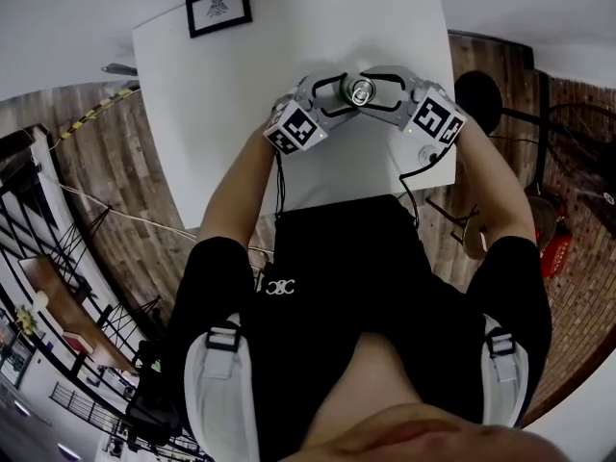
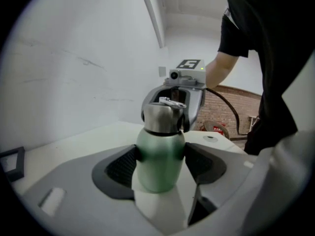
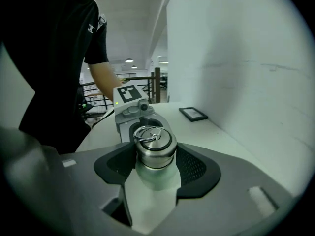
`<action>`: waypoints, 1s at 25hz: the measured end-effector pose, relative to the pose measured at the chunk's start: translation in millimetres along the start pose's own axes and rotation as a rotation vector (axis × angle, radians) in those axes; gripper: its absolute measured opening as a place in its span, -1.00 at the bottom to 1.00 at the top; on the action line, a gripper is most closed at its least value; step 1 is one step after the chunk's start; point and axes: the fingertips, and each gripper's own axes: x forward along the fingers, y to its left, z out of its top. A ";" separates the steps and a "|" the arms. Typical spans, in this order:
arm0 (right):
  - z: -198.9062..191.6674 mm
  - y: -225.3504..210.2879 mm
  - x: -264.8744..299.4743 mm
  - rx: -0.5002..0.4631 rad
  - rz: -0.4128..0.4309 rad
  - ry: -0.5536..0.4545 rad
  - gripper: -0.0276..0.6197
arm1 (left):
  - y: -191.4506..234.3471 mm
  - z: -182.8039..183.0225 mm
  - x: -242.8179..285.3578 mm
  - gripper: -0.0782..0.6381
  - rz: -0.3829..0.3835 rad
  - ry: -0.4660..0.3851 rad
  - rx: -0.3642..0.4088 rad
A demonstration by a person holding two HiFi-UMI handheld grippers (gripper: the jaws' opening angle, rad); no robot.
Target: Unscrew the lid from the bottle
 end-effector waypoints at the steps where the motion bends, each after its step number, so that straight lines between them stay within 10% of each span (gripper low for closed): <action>1: 0.2 0.8 0.3 -0.027 0.057 0.021 -0.12 | -0.2 0.5 -0.4 0.23 0.000 0.009 0.002; 8: -0.5 6.3 -0.7 -0.056 0.162 0.131 -0.11 | -3.3 5.0 0.0 0.23 0.021 0.011 0.005; 19: 5.9 16.8 -46.5 0.440 -0.665 -0.279 -0.05 | -3.3 4.8 -0.2 0.24 0.148 -0.005 -0.058; 25: 0.4 14.0 -36.2 0.536 -0.884 -0.310 -0.05 | -3.7 4.3 -0.2 0.23 0.215 -0.007 -0.077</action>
